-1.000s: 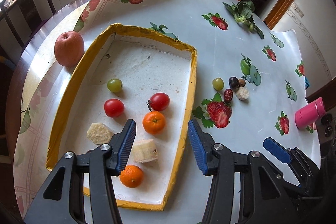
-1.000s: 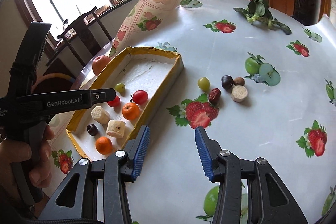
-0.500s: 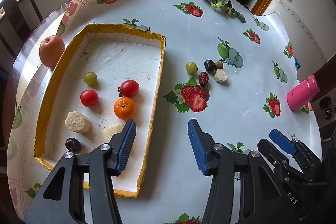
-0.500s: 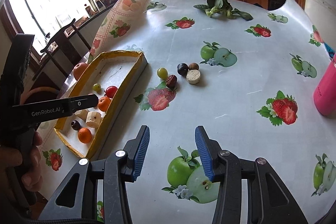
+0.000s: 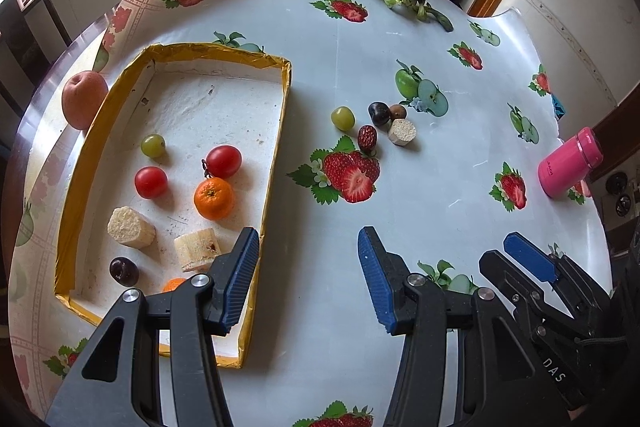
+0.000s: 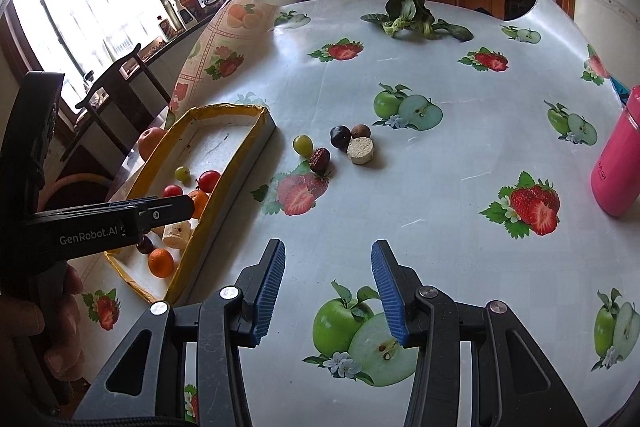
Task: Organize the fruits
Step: 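Move both open tools back to the date and pale cake, then grasp the red date with the left tool while the right grasps the round pale cake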
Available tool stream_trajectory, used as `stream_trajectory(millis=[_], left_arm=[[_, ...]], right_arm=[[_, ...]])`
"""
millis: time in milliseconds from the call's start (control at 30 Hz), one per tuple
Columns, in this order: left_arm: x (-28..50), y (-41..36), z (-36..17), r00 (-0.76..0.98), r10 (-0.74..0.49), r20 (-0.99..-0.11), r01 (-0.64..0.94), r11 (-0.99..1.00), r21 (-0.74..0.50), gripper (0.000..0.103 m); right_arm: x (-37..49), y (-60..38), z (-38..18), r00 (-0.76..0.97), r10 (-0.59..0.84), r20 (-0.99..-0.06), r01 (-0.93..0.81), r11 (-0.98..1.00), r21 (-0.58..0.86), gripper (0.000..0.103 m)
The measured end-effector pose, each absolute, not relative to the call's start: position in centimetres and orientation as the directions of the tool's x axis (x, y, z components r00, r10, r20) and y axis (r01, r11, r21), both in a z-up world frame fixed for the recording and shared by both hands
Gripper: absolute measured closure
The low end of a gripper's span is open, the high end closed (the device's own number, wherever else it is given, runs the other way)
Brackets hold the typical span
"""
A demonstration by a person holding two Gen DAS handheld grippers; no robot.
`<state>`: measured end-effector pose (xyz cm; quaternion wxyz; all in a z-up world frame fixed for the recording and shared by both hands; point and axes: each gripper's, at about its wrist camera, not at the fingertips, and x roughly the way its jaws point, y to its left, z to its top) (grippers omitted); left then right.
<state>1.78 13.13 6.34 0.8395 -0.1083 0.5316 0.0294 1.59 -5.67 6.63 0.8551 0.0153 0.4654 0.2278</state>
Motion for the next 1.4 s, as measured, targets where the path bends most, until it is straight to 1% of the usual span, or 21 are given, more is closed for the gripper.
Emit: stream_trajectory(millis=[367, 533, 733, 800, 967, 1100, 1133, 1167, 1200, 1233, 1400], left_arm=[[3.1, 11.8, 4.7, 0.410, -0.104, -0.906, -0.145, 0.973, -0.178, 0.053], [6.5, 10.9, 2.9, 0.401, -0.144, -0.905, -0.138, 0.967, -0.215, 0.053], [11.1, 9.3, 0.2, 0.369, -0.137, -0.919, -0.140, 0.969, -0.201, 0.053], [12.3, 9.0, -0.4, 0.367, -0.155, -0.917, -0.138, 0.966, -0.218, 0.053], [14.3, 7.9, -1.9, 0.341, -0.154, -0.927, -0.124, 0.971, -0.207, 0.053], [15.3, 7.3, -2.0, 0.371, -0.150, -0.917, -0.096, 0.975, -0.198, 0.053], [15.5, 7.3, -2.0, 0.373, -0.150, -0.916, -0.087, 0.977, -0.196, 0.056], [15.5, 7.4, -2.0, 0.377, -0.155, -0.913, -0.078, 0.977, -0.198, 0.067], [15.4, 7.5, -2.1, 0.378, -0.151, -0.914, -0.073, 0.979, -0.192, 0.084], [15.2, 7.8, -2.2, 0.376, -0.155, -0.914, -0.070, 0.978, -0.195, 0.086], [12.7, 10.3, -2.0, 0.364, -0.178, -0.914, -0.113, 0.966, -0.233, 0.086]], right_arm=[[2.3, -6.7, 5.1, 0.449, 0.397, -0.800, -0.357, 0.901, 0.247, 0.056], [3.3, -7.9, 4.2, 0.445, 0.391, -0.806, -0.325, 0.909, 0.261, 0.056], [5.5, -8.7, 3.1, 0.444, 0.382, -0.810, -0.304, 0.915, 0.265, 0.056], [6.6, -8.9, 2.9, 0.443, 0.386, -0.809, -0.300, 0.914, 0.272, 0.056], [8.6, -9.8, 2.7, 0.459, 0.390, -0.798, -0.273, 0.917, 0.291, 0.056], [10.0, -10.1, 2.1, 0.458, 0.386, -0.801, -0.257, 0.920, 0.296, 0.056], [10.3, -10.1, 1.9, 0.458, 0.385, -0.801, -0.253, 0.921, 0.297, 0.056], [10.6, -10.1, 1.8, 0.457, 0.383, -0.803, -0.250, 0.921, 0.298, 0.056], [10.8, -10.0, 1.6, 0.455, 0.383, -0.804, -0.248, 0.922, 0.298, 0.056], [11.1, -9.9, 1.4, 0.453, 0.384, -0.805, -0.247, 0.921, 0.301, 0.056], [12.6, -7.7, 0.6, 0.435, 0.400, -0.807, -0.285, 0.911, 0.298, 0.057]])
